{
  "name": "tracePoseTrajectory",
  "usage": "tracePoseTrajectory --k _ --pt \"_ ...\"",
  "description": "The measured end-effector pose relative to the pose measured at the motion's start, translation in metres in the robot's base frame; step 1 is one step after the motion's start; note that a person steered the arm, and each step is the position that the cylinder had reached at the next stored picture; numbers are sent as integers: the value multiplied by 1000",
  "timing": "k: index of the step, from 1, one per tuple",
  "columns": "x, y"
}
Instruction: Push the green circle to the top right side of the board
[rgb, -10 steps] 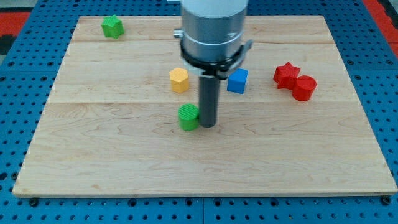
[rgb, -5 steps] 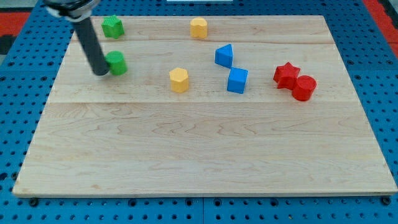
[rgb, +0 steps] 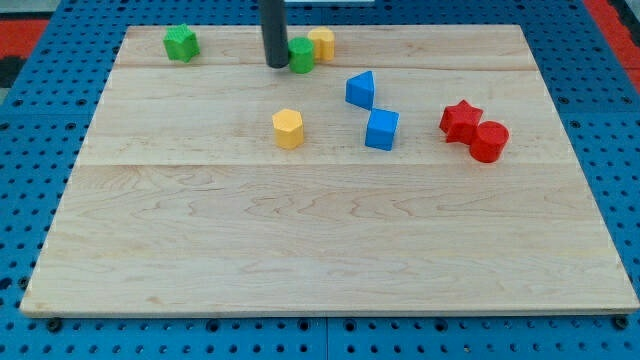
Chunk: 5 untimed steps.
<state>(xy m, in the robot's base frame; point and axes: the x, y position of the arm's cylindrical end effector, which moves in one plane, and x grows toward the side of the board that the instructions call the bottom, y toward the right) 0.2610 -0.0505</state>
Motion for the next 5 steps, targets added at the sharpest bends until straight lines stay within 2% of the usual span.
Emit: tracePoseTrajectory --k 1,2,3,4,5 --pt "-4 -32" --pt "-5 8" --pt "-3 89" --pt "4 141" --pt "9 158"
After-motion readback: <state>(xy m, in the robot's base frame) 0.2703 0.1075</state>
